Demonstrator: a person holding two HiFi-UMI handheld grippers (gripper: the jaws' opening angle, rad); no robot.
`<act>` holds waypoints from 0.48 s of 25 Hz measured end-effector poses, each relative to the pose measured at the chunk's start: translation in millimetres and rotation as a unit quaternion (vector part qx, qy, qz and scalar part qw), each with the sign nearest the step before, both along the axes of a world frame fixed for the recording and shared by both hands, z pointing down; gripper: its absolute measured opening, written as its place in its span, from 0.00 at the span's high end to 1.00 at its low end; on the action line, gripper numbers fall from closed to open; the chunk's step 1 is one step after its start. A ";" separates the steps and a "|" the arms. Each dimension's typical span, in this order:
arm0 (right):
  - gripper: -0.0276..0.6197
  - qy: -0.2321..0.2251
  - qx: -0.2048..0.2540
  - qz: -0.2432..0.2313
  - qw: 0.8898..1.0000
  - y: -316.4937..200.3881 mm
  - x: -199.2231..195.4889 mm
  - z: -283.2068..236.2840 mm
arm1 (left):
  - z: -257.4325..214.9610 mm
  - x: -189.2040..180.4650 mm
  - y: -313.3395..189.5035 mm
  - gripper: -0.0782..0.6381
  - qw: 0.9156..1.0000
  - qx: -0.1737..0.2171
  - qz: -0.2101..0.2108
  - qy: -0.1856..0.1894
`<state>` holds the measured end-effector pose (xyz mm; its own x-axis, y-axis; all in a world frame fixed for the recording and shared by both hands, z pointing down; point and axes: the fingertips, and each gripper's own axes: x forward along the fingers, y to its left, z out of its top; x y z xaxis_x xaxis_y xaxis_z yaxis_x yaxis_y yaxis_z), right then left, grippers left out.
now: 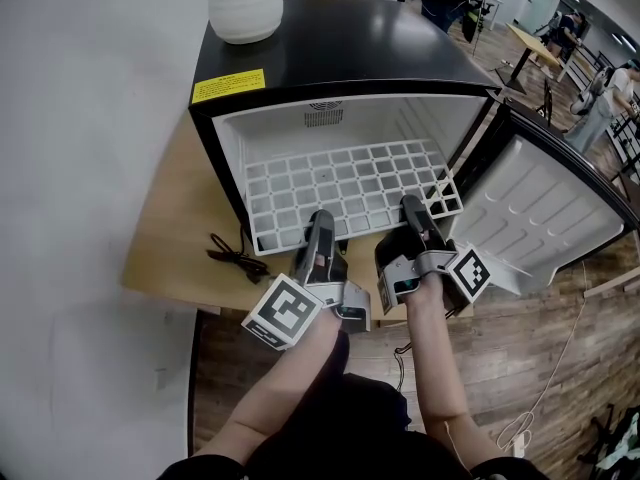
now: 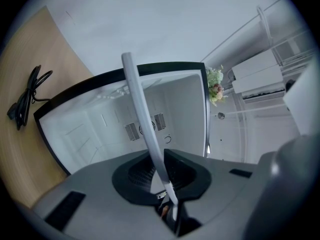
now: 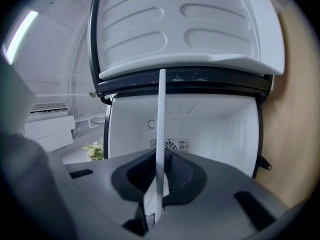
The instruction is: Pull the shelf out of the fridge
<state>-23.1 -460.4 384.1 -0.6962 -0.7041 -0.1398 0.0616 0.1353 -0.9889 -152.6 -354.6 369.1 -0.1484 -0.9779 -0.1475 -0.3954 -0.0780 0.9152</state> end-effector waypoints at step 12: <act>0.94 -0.016 -0.002 -0.036 0.999 6.2 2.9 -3.6 | -2.7 4.1 4.8 0.82 1.000 0.006 0.031 -0.002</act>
<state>-20.2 -454.2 380.5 -0.7406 -0.6527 -0.1600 0.1023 0.1257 -0.9868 -148.5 -349.8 366.5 -0.0873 -0.9834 -0.1589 -0.3924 -0.1126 0.9129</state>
